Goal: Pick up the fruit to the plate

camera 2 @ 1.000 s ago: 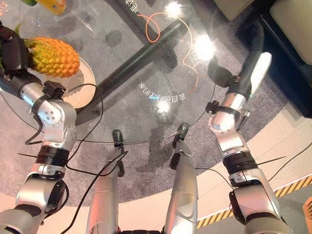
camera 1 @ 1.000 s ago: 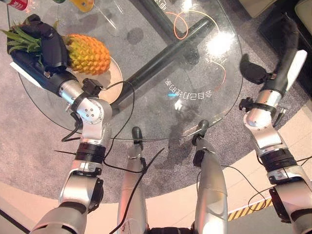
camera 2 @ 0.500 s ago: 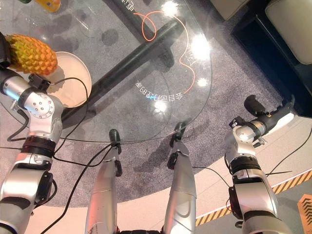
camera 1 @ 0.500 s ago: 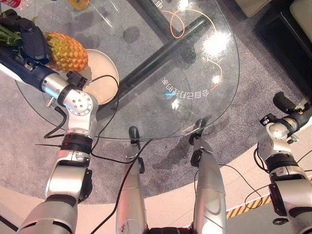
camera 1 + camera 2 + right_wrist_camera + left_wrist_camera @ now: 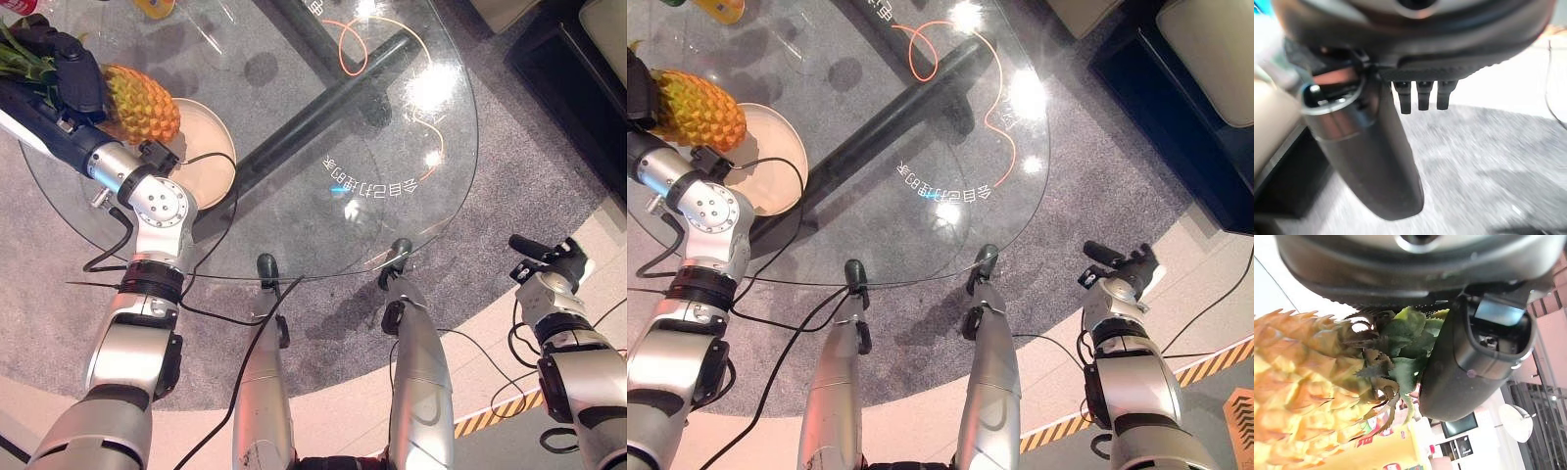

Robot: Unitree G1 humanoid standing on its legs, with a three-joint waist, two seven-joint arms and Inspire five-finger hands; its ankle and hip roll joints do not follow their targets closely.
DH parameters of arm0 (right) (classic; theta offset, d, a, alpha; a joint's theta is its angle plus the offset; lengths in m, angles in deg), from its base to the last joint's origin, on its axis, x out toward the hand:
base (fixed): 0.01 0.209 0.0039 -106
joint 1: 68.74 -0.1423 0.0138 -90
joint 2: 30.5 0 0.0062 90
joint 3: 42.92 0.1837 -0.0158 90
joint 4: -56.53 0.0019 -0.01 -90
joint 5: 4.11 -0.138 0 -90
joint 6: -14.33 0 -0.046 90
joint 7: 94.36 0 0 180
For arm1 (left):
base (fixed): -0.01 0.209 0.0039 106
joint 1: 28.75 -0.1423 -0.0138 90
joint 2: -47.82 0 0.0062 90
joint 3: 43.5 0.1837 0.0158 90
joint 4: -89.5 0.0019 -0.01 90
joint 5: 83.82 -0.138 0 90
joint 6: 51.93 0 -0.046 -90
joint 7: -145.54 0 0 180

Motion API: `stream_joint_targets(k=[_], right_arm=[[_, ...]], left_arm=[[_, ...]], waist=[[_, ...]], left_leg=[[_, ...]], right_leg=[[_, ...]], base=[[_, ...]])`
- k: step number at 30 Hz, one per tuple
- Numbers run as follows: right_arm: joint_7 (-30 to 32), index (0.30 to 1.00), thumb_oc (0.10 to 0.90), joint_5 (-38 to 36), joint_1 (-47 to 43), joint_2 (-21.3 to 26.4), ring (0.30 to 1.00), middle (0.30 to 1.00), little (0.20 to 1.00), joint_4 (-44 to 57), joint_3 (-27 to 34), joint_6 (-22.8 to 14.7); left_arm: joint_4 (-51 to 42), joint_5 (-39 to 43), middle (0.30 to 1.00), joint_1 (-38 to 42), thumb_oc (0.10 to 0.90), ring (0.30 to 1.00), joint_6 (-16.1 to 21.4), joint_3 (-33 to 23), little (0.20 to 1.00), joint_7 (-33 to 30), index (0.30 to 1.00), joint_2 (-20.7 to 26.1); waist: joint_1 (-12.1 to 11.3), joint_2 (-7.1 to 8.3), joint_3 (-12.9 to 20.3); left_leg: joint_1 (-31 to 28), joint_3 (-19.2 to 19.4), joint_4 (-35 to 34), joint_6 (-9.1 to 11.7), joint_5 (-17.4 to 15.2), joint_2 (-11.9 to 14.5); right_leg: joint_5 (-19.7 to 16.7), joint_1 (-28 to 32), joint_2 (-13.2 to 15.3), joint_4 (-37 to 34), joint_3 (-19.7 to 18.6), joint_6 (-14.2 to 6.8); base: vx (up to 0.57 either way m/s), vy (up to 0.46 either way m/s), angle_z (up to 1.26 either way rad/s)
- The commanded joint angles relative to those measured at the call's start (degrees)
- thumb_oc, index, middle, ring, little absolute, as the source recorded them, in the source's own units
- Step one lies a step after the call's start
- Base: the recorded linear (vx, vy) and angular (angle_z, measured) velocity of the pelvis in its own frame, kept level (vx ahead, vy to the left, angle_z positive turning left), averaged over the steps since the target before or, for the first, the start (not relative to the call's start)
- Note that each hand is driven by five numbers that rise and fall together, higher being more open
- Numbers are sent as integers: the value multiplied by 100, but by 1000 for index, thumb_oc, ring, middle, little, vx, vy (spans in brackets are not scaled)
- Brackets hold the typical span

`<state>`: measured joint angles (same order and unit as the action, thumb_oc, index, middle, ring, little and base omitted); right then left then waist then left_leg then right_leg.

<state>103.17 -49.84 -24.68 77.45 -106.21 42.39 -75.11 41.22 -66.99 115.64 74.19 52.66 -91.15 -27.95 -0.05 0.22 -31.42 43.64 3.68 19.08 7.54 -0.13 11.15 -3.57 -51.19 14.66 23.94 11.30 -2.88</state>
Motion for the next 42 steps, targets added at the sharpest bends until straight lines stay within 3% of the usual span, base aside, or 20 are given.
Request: stream_joint_targets(k=[1, 9, 21, 27, 31, 42], right_arm=[[-617, 900, 800, 46, 225, 293, 900, 900, 900, -252, -151, 221], [-982, 900, 800, 128, 219, 214, 900, 900, 900, -299, -256, 358], [-976, 900, 800, 247, 124, 174, 900, 900, 900, -251, -300, 433], [-1054, 900, 800, 278, 47, 153, 900, 900, 900, -225, -333, 584], [-1440, 900, 800, 381, 37, 145, 900, 900, 900, -292, -412, 813], [-1500, 900, 800, 333, 19, 138, 900, 900, 900, -296, -461, 807]], left_arm=[[-236, -372, 300, 696, 100, 300, 245, -52, 200, -6, 300, 709], [82, -145, 300, 612, 100, 300, 284, -40, 200, 327, 300, 680], [346, 97, 300, 640, 100, 300, 332, 41, 200, 751, 300, 645], [398, 130, 300, 692, 100, 300, 363, 90, 200, 845, 300, 618], [396, 146, 300, 745, 100, 300, 342, 120, 200, 888, 300, 611], [451, 11, 300, 849, 100, 300, 337, 175, 200, 845, 300, 617]], waist=[[-150, -2, 163], [-147, 66, 163], [-120, 117, 163], [-107, 106, 163], [-118, 115, 163], [-101, 179, 163]], left_leg=[[449, -52, 192, 6, 230, 88], [433, -55, 189, 16, 241, 101], [456, -58, 233, 27, 222, 105], [500, -61, 228, 26, 222, 94], [516, -70, 245, 25, 219, 86], [545, -94, 248, 32, 218, 91]], right_leg=[[446, 319, 200, 190, 45, -461], [452, 331, 151, 204, 46, -451], [459, 316, 103, 209, 21, -447], [457, 261, 89, 215, 5, -446], [451, 250, 95, 216, 14, -444], [424, 233, 52, 192, 17, -444]], base=[[0, 0, 0], [0, -1, 0], [0, 1, 0], [0, 0, 0], [0, 0, 0], [0, 0, 0]])
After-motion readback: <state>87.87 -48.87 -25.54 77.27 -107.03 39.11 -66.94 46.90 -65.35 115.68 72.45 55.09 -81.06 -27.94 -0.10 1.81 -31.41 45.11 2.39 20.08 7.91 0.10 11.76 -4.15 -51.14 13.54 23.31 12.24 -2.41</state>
